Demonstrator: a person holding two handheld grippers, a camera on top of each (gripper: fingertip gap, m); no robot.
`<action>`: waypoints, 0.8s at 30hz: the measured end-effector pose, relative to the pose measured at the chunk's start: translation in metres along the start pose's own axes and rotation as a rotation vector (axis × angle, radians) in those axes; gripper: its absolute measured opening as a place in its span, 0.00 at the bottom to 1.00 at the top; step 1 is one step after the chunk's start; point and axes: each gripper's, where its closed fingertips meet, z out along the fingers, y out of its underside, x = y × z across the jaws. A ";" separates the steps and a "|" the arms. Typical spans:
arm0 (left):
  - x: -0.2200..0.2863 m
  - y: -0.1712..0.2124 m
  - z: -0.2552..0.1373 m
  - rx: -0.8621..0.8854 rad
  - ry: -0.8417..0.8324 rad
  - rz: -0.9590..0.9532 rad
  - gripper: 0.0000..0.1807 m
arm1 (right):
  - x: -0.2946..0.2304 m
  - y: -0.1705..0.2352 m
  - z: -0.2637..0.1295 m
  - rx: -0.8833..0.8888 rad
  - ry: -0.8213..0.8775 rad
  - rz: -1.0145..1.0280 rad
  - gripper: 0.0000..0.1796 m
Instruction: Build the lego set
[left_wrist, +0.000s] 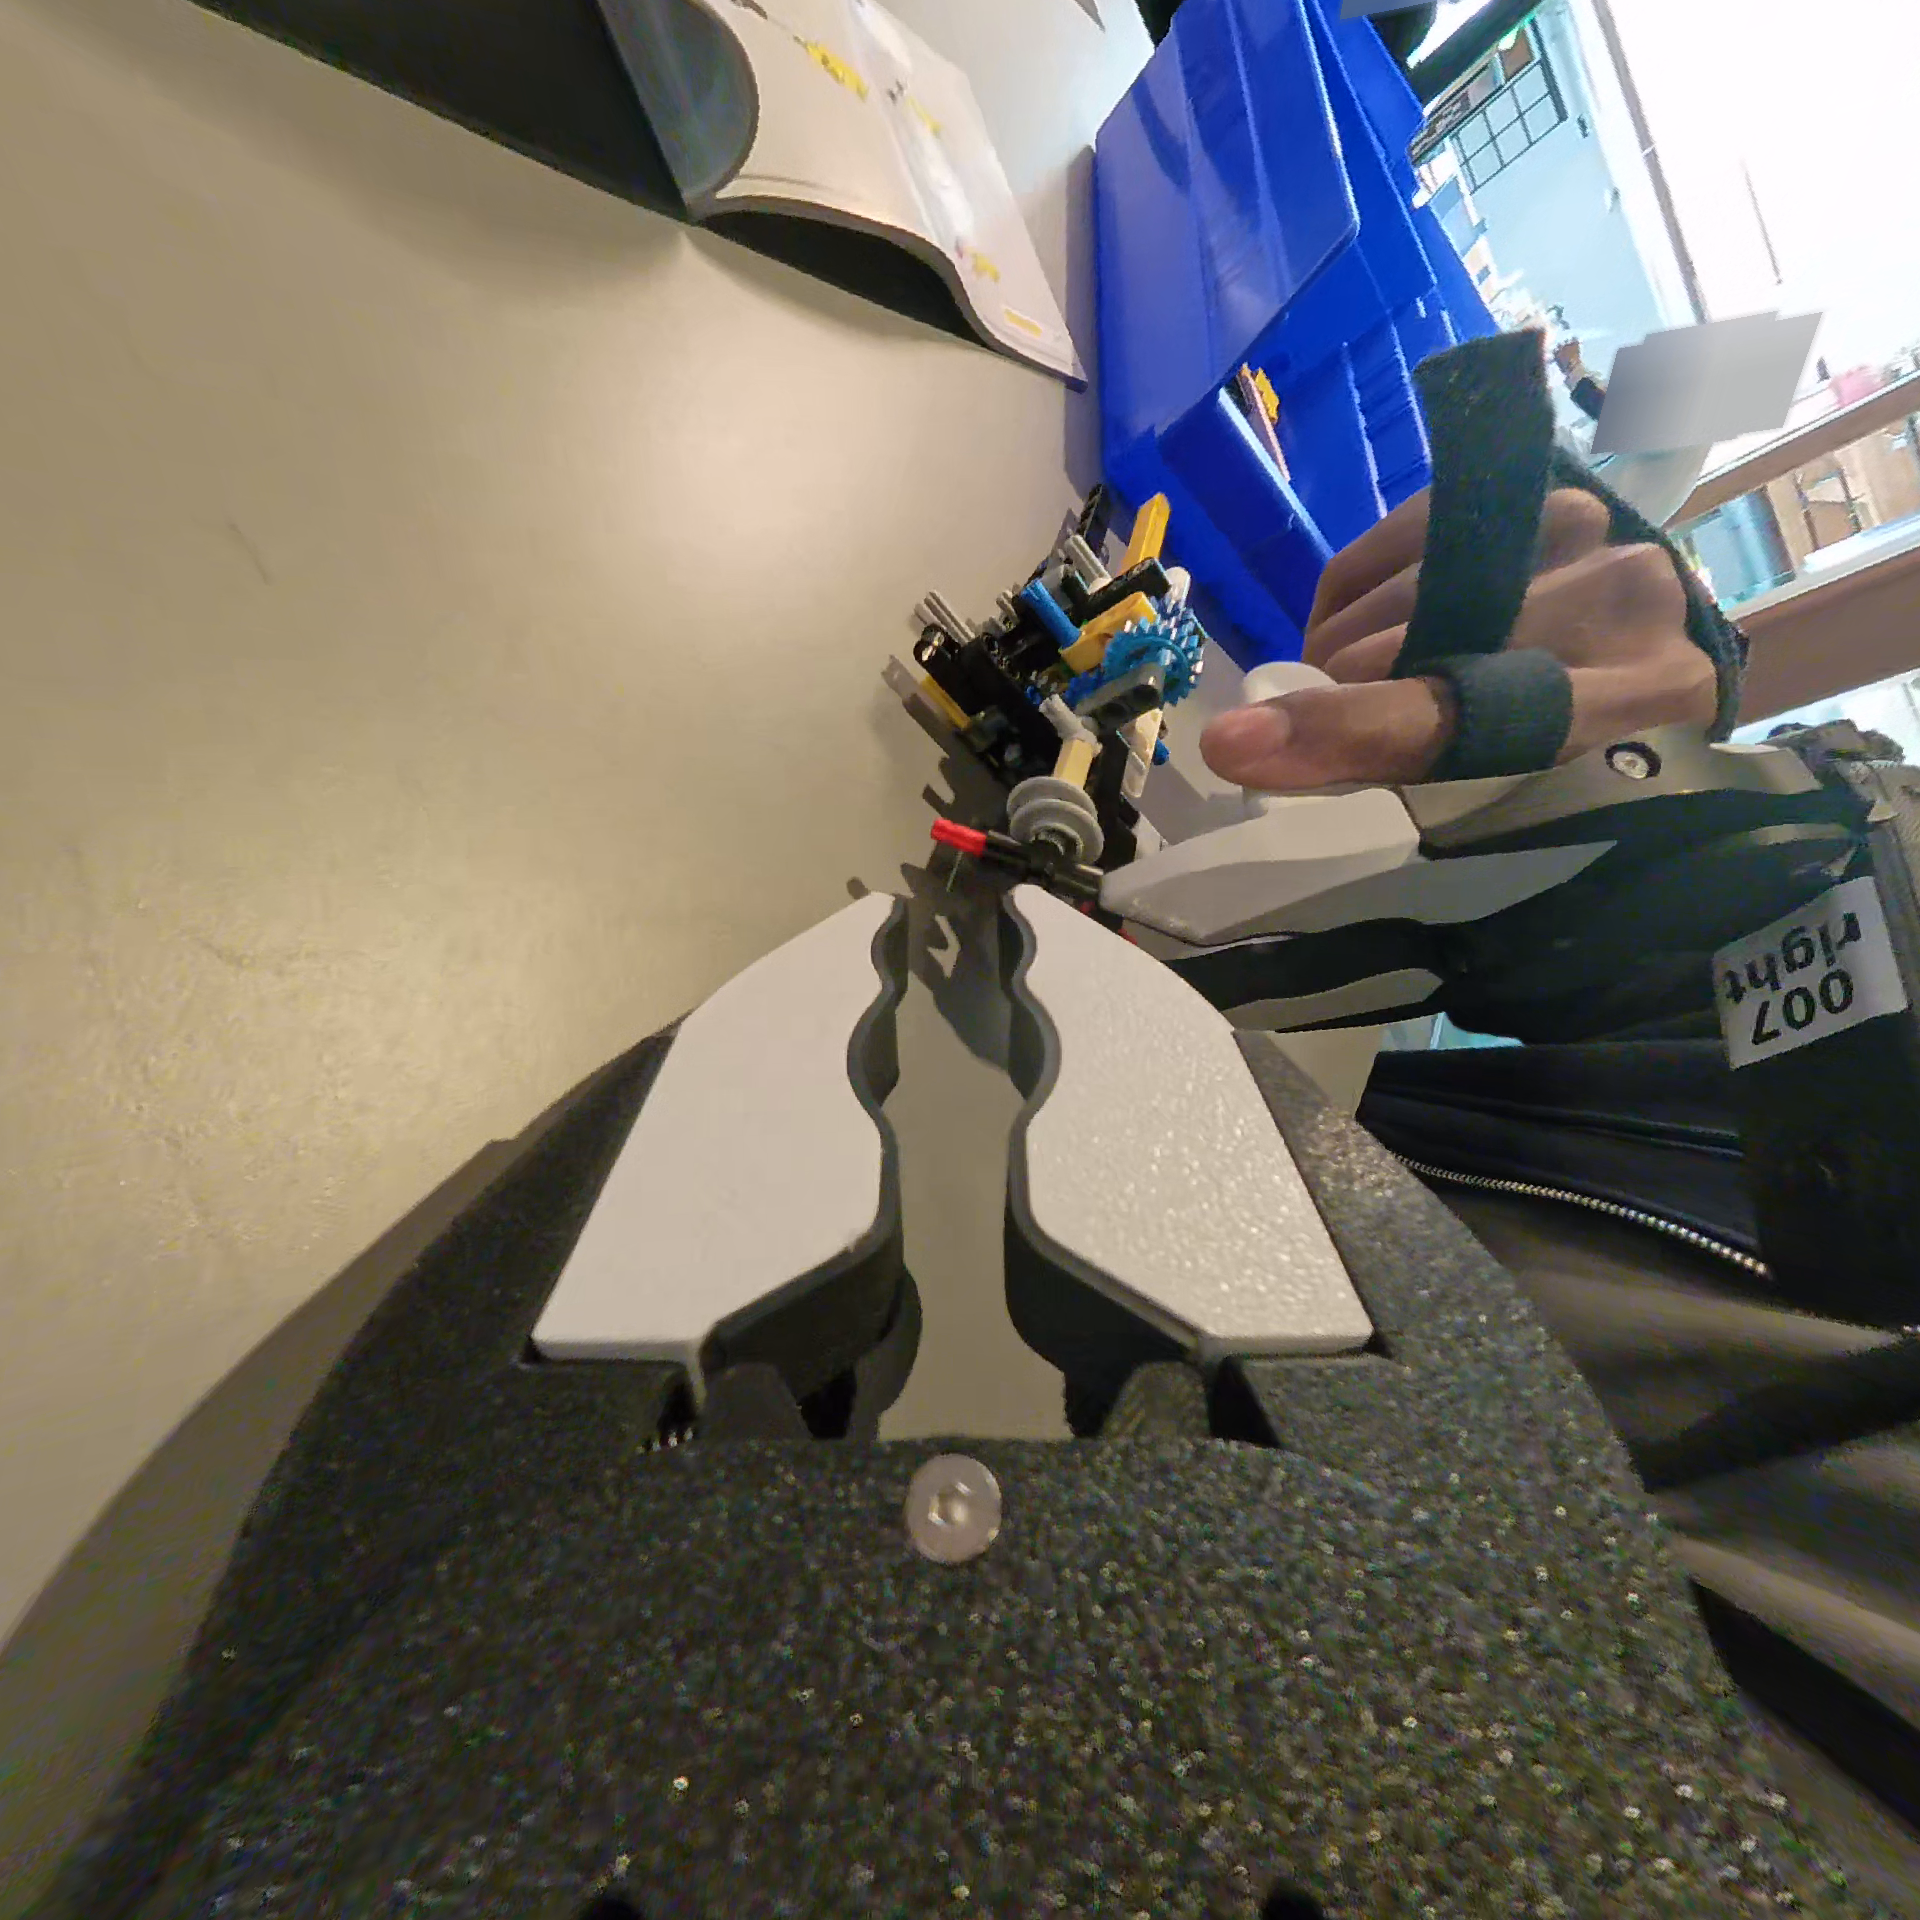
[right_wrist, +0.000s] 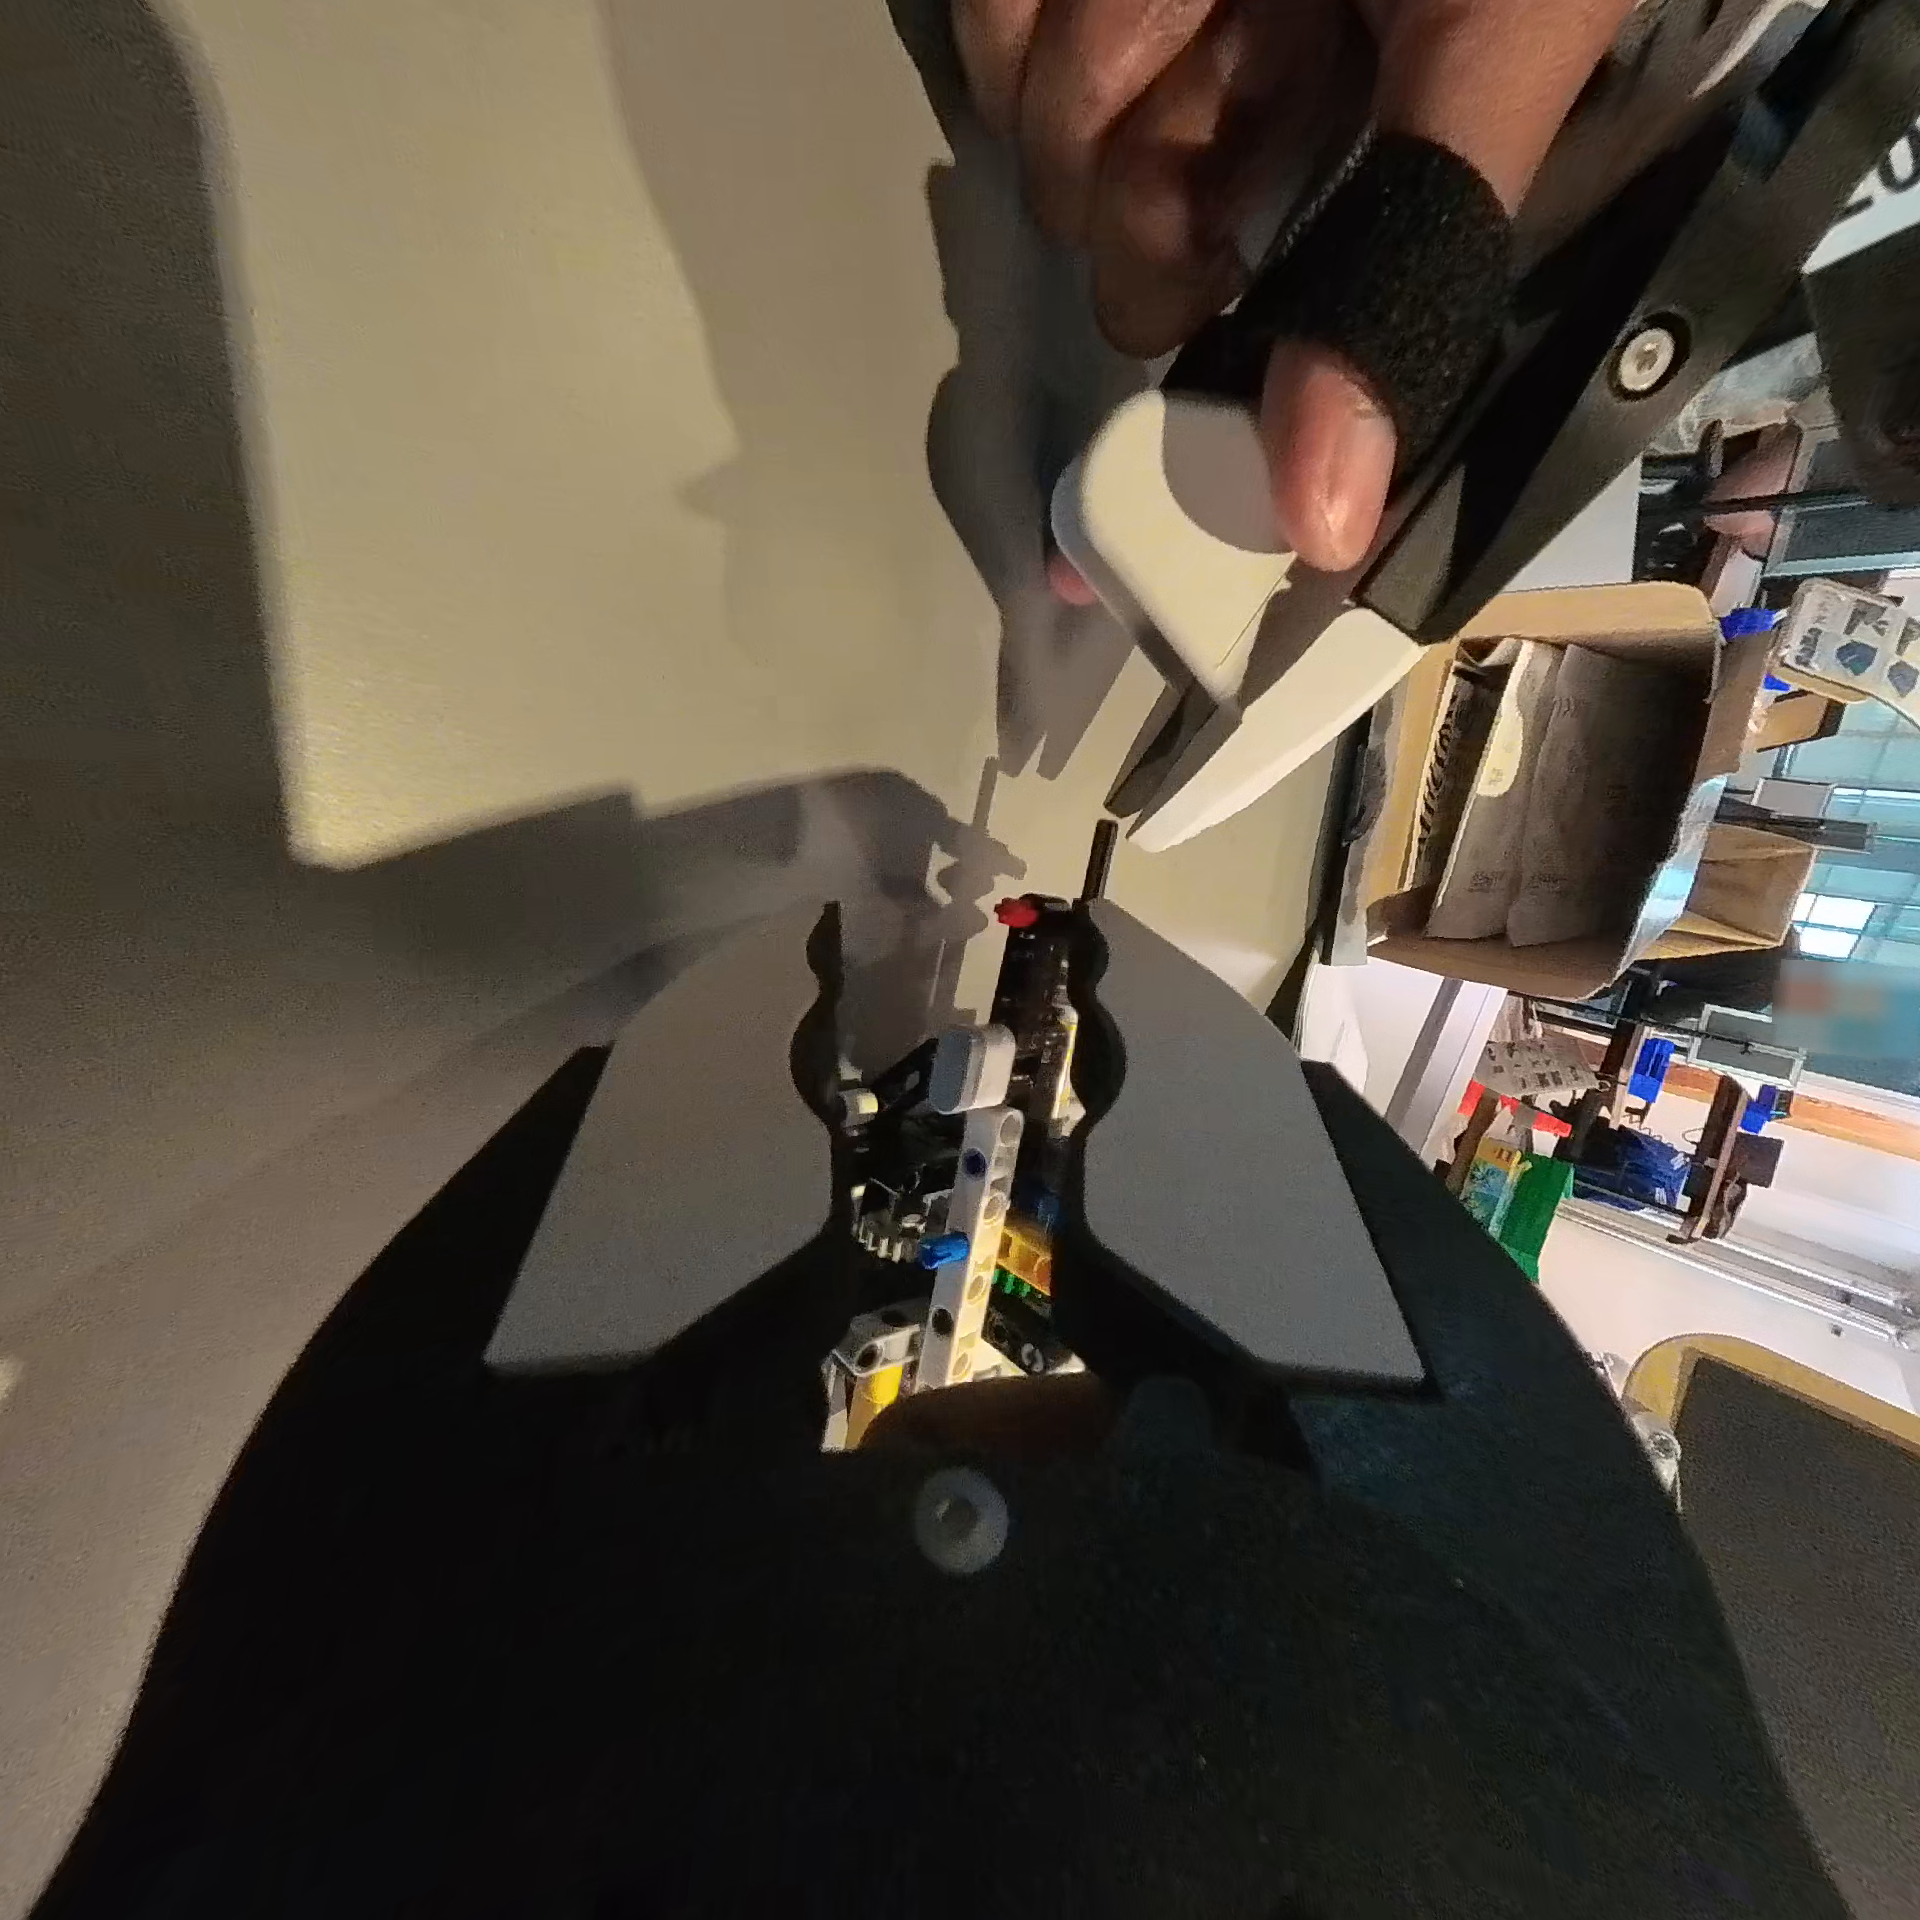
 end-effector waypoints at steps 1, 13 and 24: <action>0.000 0.000 0.000 -0.001 0.000 0.001 0.09 | 0.000 0.000 0.000 0.000 0.000 -0.001 0.23; 0.002 -0.008 0.006 0.030 0.123 -0.306 0.08 | 0.000 0.000 0.001 0.009 0.012 0.001 0.23; 0.001 -0.004 0.013 -0.004 0.098 -0.490 0.05 | -0.002 -0.001 0.003 0.021 0.020 -0.003 0.23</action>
